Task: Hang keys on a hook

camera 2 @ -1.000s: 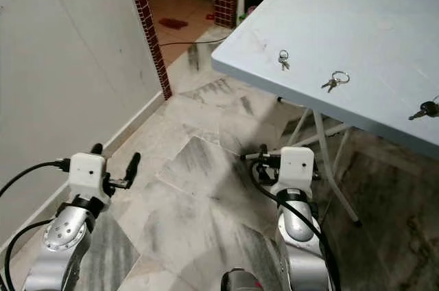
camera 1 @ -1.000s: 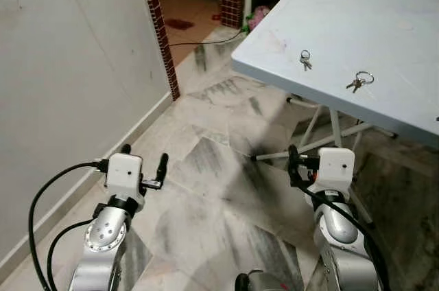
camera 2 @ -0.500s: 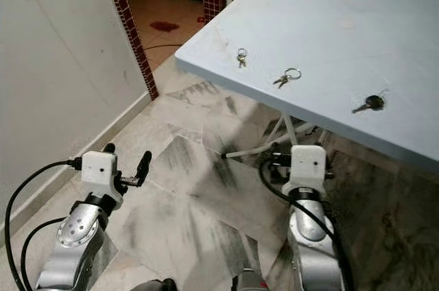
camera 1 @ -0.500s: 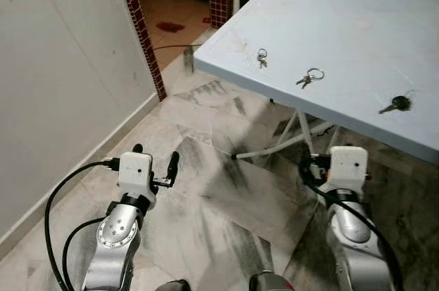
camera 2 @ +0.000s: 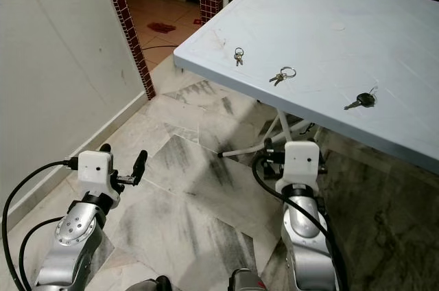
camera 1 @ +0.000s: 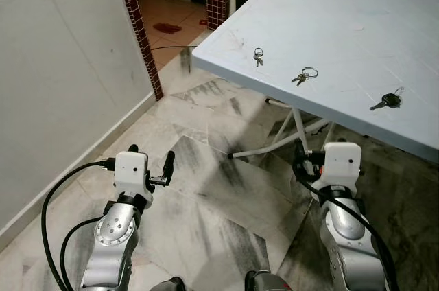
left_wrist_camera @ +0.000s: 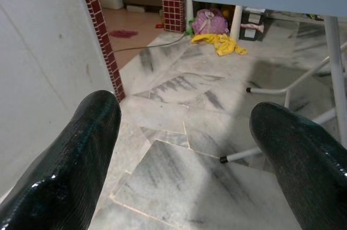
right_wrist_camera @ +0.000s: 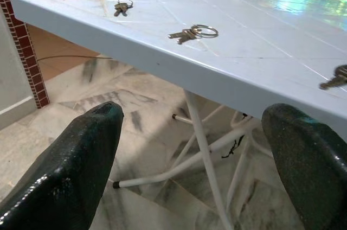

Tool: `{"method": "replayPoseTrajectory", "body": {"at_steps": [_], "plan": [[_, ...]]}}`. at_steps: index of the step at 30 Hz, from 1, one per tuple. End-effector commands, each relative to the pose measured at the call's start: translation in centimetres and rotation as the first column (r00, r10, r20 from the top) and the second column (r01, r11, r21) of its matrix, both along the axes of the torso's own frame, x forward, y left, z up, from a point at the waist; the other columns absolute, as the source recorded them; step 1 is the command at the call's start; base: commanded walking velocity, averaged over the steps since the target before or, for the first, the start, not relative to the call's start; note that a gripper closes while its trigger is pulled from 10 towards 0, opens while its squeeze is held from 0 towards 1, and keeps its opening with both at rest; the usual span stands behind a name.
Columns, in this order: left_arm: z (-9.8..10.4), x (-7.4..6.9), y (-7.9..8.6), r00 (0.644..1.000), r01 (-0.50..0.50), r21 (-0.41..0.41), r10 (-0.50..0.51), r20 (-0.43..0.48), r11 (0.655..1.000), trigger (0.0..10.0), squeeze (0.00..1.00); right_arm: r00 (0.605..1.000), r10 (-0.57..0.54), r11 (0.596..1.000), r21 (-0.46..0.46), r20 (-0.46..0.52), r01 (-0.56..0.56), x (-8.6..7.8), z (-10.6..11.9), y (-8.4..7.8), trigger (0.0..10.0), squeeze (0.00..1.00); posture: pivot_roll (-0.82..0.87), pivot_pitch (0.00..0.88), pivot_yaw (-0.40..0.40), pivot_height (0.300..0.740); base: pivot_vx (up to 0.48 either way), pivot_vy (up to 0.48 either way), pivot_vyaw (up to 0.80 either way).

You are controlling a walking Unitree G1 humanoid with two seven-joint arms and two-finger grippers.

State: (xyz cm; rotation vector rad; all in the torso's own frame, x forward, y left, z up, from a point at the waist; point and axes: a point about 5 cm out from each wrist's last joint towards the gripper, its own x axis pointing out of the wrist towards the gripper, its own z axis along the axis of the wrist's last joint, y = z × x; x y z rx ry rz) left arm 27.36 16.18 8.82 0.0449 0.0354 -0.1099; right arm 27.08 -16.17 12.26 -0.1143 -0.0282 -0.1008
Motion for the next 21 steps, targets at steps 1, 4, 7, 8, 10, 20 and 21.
{"method": "replayPoseTrajectory", "body": {"at_steps": [1, 4, 7, 8, 10, 20, 21], "plan": [[0.0, 0.2, 0.3, 1.000, -0.005, 0.001, 0.005, 0.001, 1.000, 10.0, 0.00, 1.000, 0.003, 1.000, 0.003, 0.013, -0.003, -0.1, 0.2, 0.1, 10.0, 0.00, -0.12, 0.172, 0.020, 0.740, 0.000, 0.000, 0.00], [0.3, 0.7, 0.8, 1.000, -0.022, -0.004, 0.022, 0.011, 1.000, 10.0, 0.00, 1.000, -0.002, 1.000, 0.009, 0.003, 0.002, -0.1, 0.1, 0.0, 10.0, 0.00, -0.12, 0.173, 0.023, 0.740, 0.000, 0.000, -0.48], [0.5, 1.1, 1.4, 0.999, -0.045, -0.017, 0.045, 0.013, 0.999, 10.0, 0.00, 1.000, -0.001, 1.000, 0.011, 0.004, 0.001, -0.1, 0.2, 0.1, 10.0, 0.00, -0.12, 0.174, 0.024, 0.740, 0.000, 0.000, -0.79], [0.6, 1.3, 1.7, 0.998, -0.052, -0.020, 0.053, 0.015, 0.998, 10.0, 0.00, 1.000, 0.001, 1.000, 0.011, 0.004, -0.001, -0.1, 0.2, 0.2, 10.0, 0.00, -0.12, 0.176, 0.024, 0.740, 0.000, 0.000, -0.78], [0.8, 1.6, 1.9, 0.998, -0.059, -0.024, 0.059, 0.019, 0.998, 10.0, 0.00, 1.000, 0.004, 1.000, 0.009, 0.006, -0.004, -0.1, 0.2, 0.2, 10.0, 0.00, -0.12, 0.175, 0.024, 0.740, 0.000, 0.000, -0.78], [1.0, 2.2, 2.3, 0.998, -0.062, -0.030, 0.063, 0.020, 0.998, 10.0, 0.00, 1.000, 0.007, 1.000, 0.014, 0.010, -0.007, 0.0, 0.2, 0.4, 10.0, 0.00, -0.12, 0.172, 0.031, 0.740, 0.000, 0.000, -0.78], [1.0, 2.2, 2.3, 0.998, -0.062, -0.030, 0.063, 0.020, 0.998, 10.0, 0.00, 1.000, 0.007, 1.000, 0.014, 0.010, -0.007, 0.0, 0.2, 0.4, 10.0, 0.00, -0.12, 0.172, 0.031, 0.740, 0.000, 0.000, -0.78]]}}
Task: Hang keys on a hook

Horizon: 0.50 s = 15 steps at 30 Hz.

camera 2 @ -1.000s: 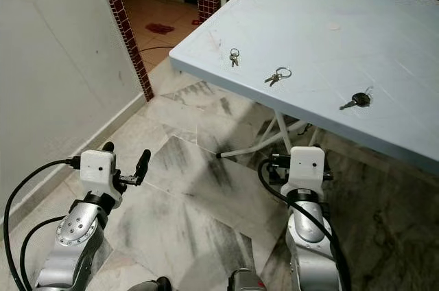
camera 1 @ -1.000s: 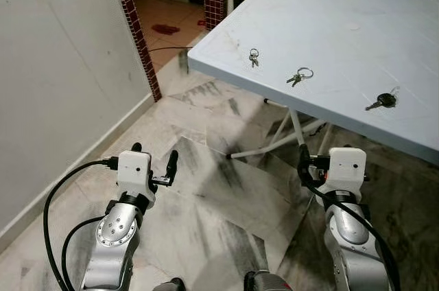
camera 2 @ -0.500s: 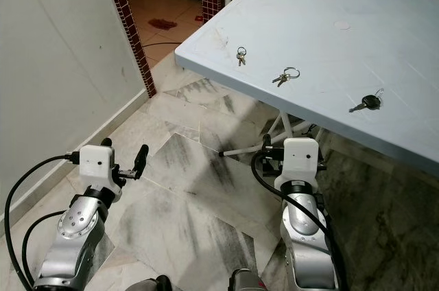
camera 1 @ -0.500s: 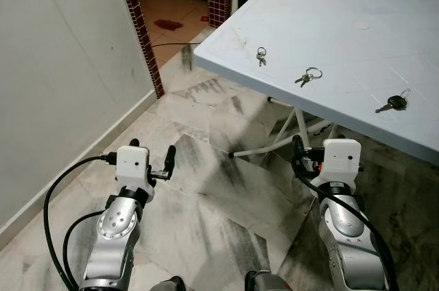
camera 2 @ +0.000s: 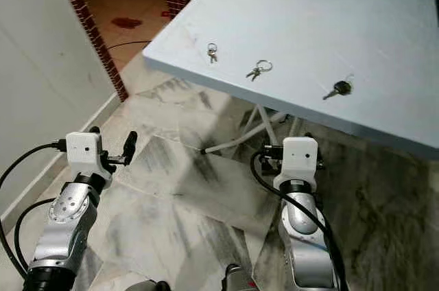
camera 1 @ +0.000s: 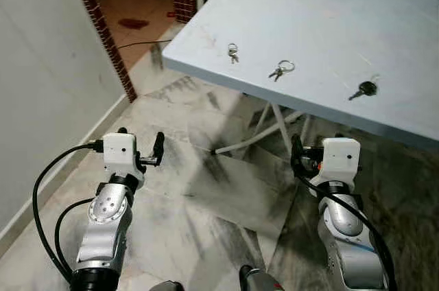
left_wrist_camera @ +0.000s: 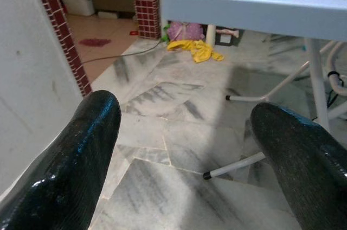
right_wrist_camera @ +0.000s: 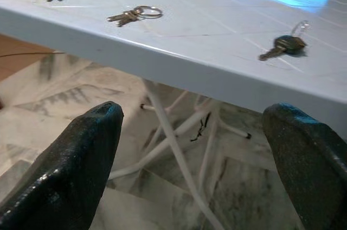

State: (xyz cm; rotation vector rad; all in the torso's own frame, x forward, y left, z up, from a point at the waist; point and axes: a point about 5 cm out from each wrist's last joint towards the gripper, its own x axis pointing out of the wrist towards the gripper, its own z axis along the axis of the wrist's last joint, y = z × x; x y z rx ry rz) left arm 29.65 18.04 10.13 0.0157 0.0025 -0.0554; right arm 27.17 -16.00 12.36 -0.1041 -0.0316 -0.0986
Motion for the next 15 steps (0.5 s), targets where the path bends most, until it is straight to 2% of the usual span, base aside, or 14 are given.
{"method": "replayPoseTrajectory", "body": {"at_steps": [1, 5, 15], "plan": [[-0.33, -0.11, 0.11, 1.000, 0.012, -0.001, -0.012, -0.013, 1.000, 10.0, 0.00, 1.000, 0.005, 1.000, 0.006, 0.007, -0.005, 0.01, 0.15, 0.37, 10.0, 0.00, -0.12, 0.171, 0.035, 0.740, 0.000, 0.000, -0.78], [-0.34, -0.14, -0.55, 0.999, 0.038, -0.015, -0.039, -0.011, 0.999, 10.0, 0.00, 1.000, 0.007, 1.000, 0.007, 0.009, -0.007, 0.07, 0.16, 0.48, 10.0, 0.00, -0.12, 0.170, 0.036, 0.740, 0.000, 0.000, -0.78], [-0.30, -0.04, -0.84, 0.998, 0.055, -0.018, -0.056, -0.011, 0.998, 10.0, 0.00, 1.000, 0.007, 1.000, 0.012, 0.014, -0.007, 0.18, 0.23, 0.51, 10.0, 0.00, -0.12, 0.169, 0.037, 0.740, 0.000, 0.000, -0.73]]}}
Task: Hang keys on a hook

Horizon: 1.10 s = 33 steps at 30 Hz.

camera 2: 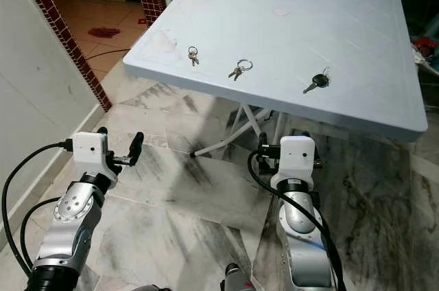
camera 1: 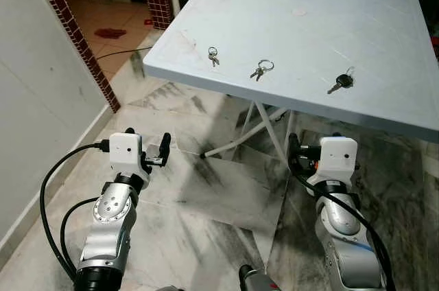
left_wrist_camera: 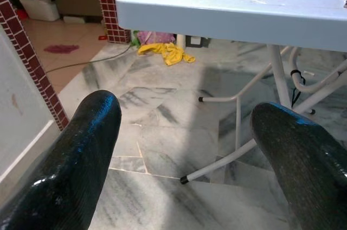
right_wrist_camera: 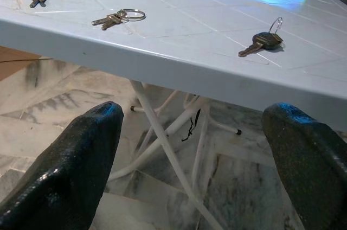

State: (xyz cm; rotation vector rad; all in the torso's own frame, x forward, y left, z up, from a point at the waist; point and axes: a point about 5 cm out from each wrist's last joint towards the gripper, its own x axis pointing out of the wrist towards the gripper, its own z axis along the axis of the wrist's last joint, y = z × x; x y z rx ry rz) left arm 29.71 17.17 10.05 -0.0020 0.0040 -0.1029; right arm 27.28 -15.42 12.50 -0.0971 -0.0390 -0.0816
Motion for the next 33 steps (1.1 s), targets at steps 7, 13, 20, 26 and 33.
{"method": "replayPoseTrajectory", "body": {"at_steps": [7, 13, 20, 26, 33], "plan": [[-0.28, -0.11, -0.06, 1.000, 0.012, -0.004, -0.012, -0.013, 1.000, 10.0, 0.00, 1.000, -0.008, 1.000, 0.005, 0.007, 0.008, 0.03, 0.07, -0.04, 10.0, 0.00, -0.12, 0.170, 0.035, 0.740, 0.000, 0.034, -0.44], [-0.36, -0.24, -0.22, 1.000, 0.019, -0.003, -0.019, -0.013, 1.000, 10.0, 0.00, 1.000, 0.001, 1.000, -0.004, 0.007, -0.001, -0.07, 0.02, -0.02, 10.0, 0.00, -0.13, 0.172, 0.031, 0.740, 0.182, 0.263, 0.00], [-0.44, -0.31, -0.25, 1.000, 0.023, -0.002, -0.023, -0.015, 1.000, 10.0, 0.00, 1.000, 0.010, 1.000, -0.014, 0.004, -0.010, -0.08, -0.08, 0.04, 10.0, 0.00, -0.13, 0.169, 0.029, 0.740, 0.289, 0.276, 0.00], [-0.44, -0.31, -0.22, 1.000, 0.025, -0.001, -0.025, -0.016, 1.000, 10.0, 0.00, 1.000, 0.013, 1.000, -0.017, 0.004, -0.013, -0.06, -0.08, 0.11, 10.0, 0.00, -0.12, 0.168, 0.029, 0.740, 0.282, 0.280, 0.00], [-0.36, -0.34, -0.20, 1.000, 0.027, 0.005, -0.027, -0.016, 1.000, 10.0, 0.00, 1.000, 0.010, 1.000, -0.014, 0.007, -0.010, -0.02, -0.13, 0.20, 10.0, 0.00, -0.12, 0.169, 0.033, 0.740, 0.076, 0.199, 0.00]]}}
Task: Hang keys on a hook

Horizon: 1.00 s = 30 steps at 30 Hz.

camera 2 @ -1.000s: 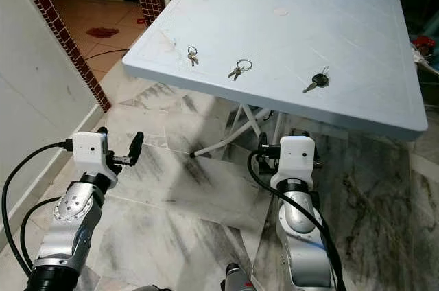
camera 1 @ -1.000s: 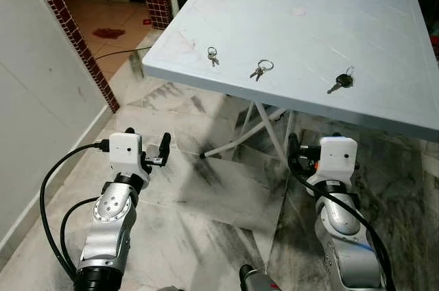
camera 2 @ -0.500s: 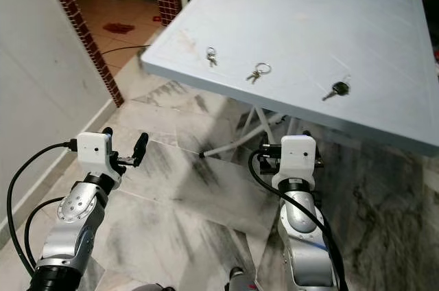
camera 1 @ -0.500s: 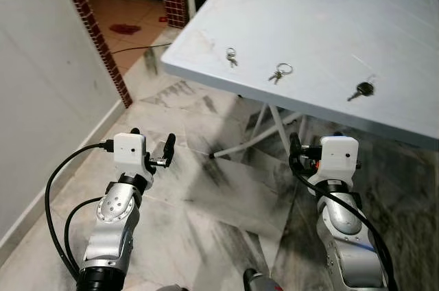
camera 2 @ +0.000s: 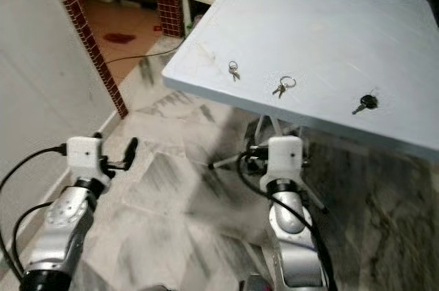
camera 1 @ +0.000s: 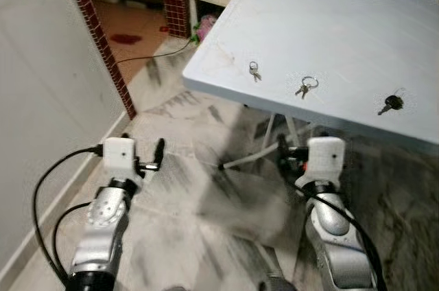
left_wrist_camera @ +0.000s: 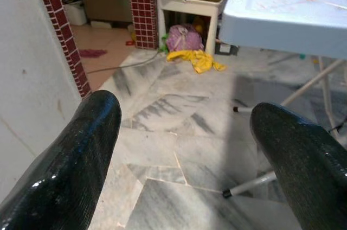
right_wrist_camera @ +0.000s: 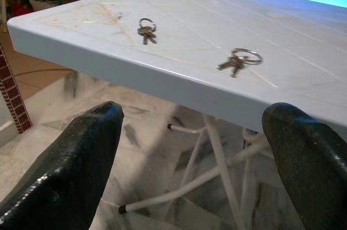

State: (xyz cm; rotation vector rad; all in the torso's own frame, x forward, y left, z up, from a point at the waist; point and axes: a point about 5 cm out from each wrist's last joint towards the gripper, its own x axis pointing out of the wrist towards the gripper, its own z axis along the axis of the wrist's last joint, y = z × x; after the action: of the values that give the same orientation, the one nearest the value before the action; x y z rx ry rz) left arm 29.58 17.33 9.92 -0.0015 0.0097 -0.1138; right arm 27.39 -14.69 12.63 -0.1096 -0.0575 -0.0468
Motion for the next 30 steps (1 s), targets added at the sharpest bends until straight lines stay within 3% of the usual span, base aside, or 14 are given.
{"method": "replayPoseTrajectory", "body": {"at_steps": [1, 14, 30], "plan": [[-0.2, -0.2, -0.4, 1.000, 0.018, 0.011, -0.018, -0.009, 1.000, 10.0, 0.00, 1.000, -0.026, 1.000, 0.001, -0.010, 0.026, -0.1, -0.3, -0.5, 10.0, 0.00, -0.12, 0.171, 0.034, 0.740, 0.000, 0.000, 0.00], [-0.3, -0.5, -1.0, 0.999, 0.047, 0.015, -0.047, -0.003, 0.999, 10.0, 0.00, 0.998, -0.054, 0.998, -0.010, -0.009, 0.054, -0.1, -0.2, -0.7, 10.0, 0.00, -0.11, 0.174, 0.037, 0.740, 0.000, 0.000, 0.00], [0.3, -0.2, -1.4, 0.997, 0.070, 0.008, -0.070, 0.021, 0.998, 10.0, 0.00, 0.998, -0.058, 0.998, -0.010, -0.004, 0.058, 0.2, -0.2, -0.5, 10.0, 0.00, -0.11, 0.172, 0.044, 0.740, 0.000, 0.000, -0.78]]}}
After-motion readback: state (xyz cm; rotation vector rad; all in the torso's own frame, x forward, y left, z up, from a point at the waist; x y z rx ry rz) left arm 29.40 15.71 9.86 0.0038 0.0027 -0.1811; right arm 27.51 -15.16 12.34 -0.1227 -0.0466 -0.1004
